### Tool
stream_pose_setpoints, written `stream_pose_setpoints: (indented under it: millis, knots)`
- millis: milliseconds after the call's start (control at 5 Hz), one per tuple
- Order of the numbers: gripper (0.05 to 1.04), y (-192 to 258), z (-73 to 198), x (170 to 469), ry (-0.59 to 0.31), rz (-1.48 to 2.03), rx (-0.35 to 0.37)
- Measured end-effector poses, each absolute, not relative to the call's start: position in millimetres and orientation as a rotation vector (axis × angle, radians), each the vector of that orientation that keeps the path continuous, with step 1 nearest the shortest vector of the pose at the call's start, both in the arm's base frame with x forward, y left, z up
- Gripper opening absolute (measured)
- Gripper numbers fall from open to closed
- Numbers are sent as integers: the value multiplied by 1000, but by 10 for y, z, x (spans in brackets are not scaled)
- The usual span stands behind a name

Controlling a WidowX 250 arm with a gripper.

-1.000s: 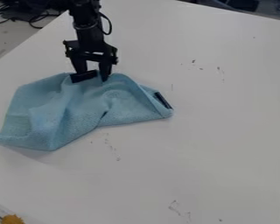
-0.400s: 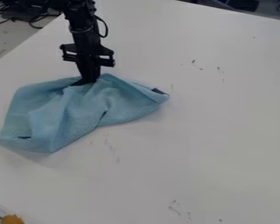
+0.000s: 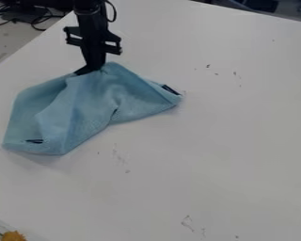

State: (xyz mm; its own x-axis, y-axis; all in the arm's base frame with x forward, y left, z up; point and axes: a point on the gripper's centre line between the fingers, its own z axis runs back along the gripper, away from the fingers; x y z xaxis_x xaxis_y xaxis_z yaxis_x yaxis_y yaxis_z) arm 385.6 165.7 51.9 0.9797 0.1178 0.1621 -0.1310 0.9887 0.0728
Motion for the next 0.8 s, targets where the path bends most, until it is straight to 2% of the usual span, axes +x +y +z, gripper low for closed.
stream_pose_setpoints:
  millis: [200,400,600,800]
  knots:
    - [68,1455,959,3924,-219,110,139]
    - [68,1186,1127,3653,-177,197,115]
    - [68,894,1199,3425,-104,274,30]
    - [68,649,1226,3365,-101,297,18]
